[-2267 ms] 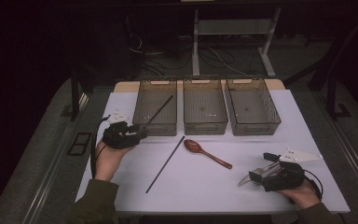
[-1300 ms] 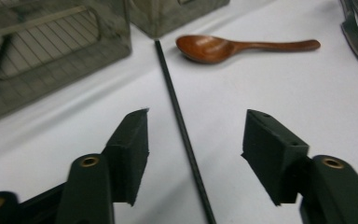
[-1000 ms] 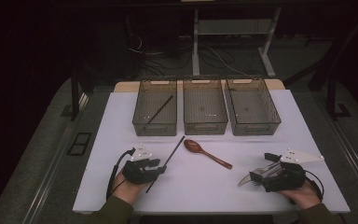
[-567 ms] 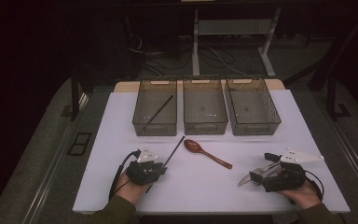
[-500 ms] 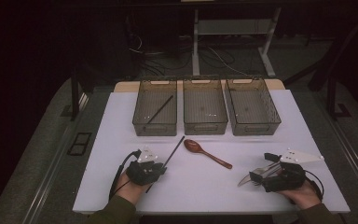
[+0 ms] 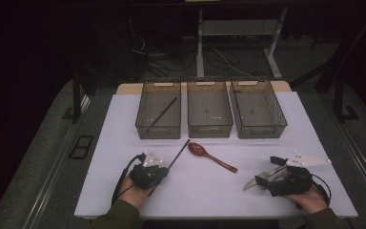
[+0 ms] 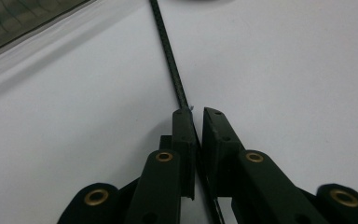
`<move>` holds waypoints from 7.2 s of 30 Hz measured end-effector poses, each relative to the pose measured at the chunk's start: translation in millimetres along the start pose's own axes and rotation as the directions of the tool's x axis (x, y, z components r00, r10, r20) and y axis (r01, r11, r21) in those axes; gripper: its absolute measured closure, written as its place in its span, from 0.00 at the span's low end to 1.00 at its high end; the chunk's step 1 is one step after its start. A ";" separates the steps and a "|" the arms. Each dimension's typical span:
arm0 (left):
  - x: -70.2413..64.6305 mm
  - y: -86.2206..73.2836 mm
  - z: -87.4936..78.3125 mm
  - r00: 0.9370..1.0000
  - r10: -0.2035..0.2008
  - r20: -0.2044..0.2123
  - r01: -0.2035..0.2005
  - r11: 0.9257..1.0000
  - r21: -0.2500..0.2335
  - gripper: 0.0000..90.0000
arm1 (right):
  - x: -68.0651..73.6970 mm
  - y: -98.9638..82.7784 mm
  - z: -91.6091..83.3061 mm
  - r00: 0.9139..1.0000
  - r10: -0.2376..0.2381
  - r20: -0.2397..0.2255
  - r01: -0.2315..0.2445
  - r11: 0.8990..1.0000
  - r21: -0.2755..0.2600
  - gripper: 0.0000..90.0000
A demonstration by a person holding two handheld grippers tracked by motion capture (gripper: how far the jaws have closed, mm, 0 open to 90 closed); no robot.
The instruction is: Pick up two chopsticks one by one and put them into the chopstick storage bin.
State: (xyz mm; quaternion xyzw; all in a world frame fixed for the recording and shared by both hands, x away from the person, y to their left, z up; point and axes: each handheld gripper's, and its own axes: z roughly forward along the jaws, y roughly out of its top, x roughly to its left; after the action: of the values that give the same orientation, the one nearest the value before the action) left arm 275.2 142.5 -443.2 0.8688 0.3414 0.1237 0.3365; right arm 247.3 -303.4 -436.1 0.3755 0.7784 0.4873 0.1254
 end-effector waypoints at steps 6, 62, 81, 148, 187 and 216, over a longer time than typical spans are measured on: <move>5.9 -1.8 -2.1 1.000 -0.011 -0.011 0.011 1.000 0.000 0.93 | -0.1 0.0 -0.1 1.000 0.000 -0.001 0.000 1.000 0.000 0.02; 26.8 -0.3 -36.5 0.992 -0.120 0.044 0.125 0.984 -0.126 0.96 | 0.5 0.6 -0.6 1.000 0.002 -0.005 -0.002 1.000 -0.005 0.02; 32.7 -0.8 -55.9 0.992 -0.124 0.038 0.128 0.978 -0.166 0.96 | 5.1 3.2 14.7 1.000 -0.023 -0.021 0.023 1.000 0.015 0.02; 99.1 104.4 -44.0 0.988 -0.150 -0.039 0.133 0.950 -0.283 0.96 | -1.4 1.4 6.2 1.000 0.012 -0.005 -0.012 1.000 -0.009 0.02; 156.6 128.9 22.3 0.956 -0.231 -0.182 0.223 0.973 -0.065 0.96 | -3.2 1.0 2.5 1.000 0.023 -0.012 -0.023 0.999 -0.027 0.02; 150.3 127.2 27.7 0.972 -0.166 -0.168 0.159 0.986 -0.057 0.70 | -3.0 1.1 2.5 1.000 0.024 -0.014 -0.024 0.999 -0.026 0.02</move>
State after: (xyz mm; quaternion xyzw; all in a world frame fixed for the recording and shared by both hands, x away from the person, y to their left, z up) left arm 463.0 161.7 -380.9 0.8164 0.4365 0.1779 0.3336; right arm 251.2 -303.6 -436.9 0.3797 0.7683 0.5014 0.1190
